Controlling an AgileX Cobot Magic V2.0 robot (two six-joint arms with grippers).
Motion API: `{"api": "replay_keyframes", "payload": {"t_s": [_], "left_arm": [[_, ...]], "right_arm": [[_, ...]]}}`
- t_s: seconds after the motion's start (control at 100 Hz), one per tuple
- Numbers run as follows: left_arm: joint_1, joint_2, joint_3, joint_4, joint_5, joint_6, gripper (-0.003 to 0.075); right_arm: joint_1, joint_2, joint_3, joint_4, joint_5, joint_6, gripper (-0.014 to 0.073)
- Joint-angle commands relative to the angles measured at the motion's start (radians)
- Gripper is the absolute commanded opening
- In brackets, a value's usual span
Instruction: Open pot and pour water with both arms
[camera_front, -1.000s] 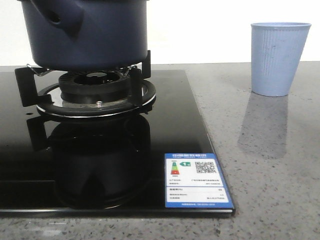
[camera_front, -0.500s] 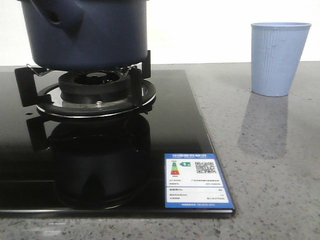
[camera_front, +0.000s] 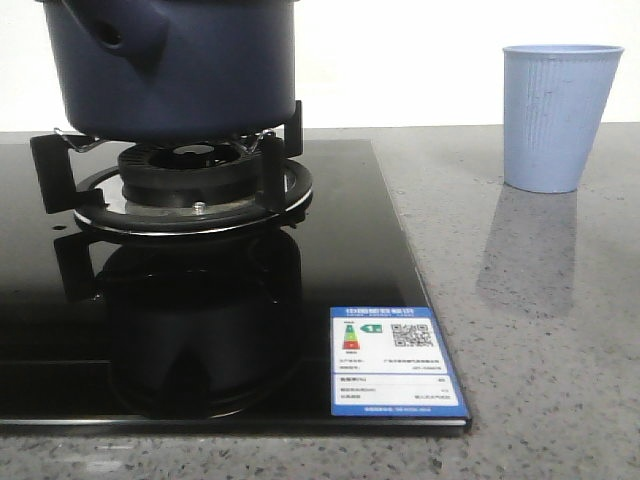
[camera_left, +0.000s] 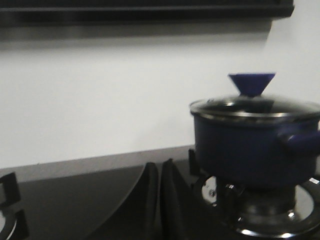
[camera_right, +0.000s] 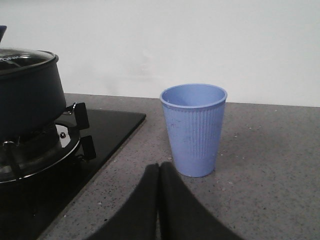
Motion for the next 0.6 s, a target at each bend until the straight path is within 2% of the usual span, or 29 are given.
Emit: {"api": "replay_keyframes", "payload": {"t_s": [0.0,0.09,0.21,0.25,0.38,0.59], "left_arm": [[0.047,0.008,0.037,0.126,-0.057,-0.159,-0.0019],[0.093,-0.004,0.11,0.135,-0.067,-0.208,-0.0019],[0.102,-0.051,0.198,0.192,-0.093,-0.282,-0.0019],[0.102,-0.048,0.193,0.192,-0.032,-0.291,-0.0019],[0.102,-0.048,0.193,0.175,0.021,-0.291,-0.0019],[0.102,-0.048,0.193,0.153,0.027,-0.291,-0.0019]], "right_arm": [[-0.002,0.005,-0.026,-0.045,0.034,-0.01,-0.0074],[-0.002,0.005,-0.026,-0.045,0.034,-0.01,-0.0074],[-0.002,0.005,-0.026,-0.045,0.034,-0.01,-0.0074],[-0.002,0.005,-0.026,-0.045,0.034,-0.01,-0.0074],[-0.002,0.005,-0.026,-0.045,0.037,-0.01,-0.0074],[-0.002,0.005,-0.026,-0.045,0.039,-0.01,-0.0074]]}}
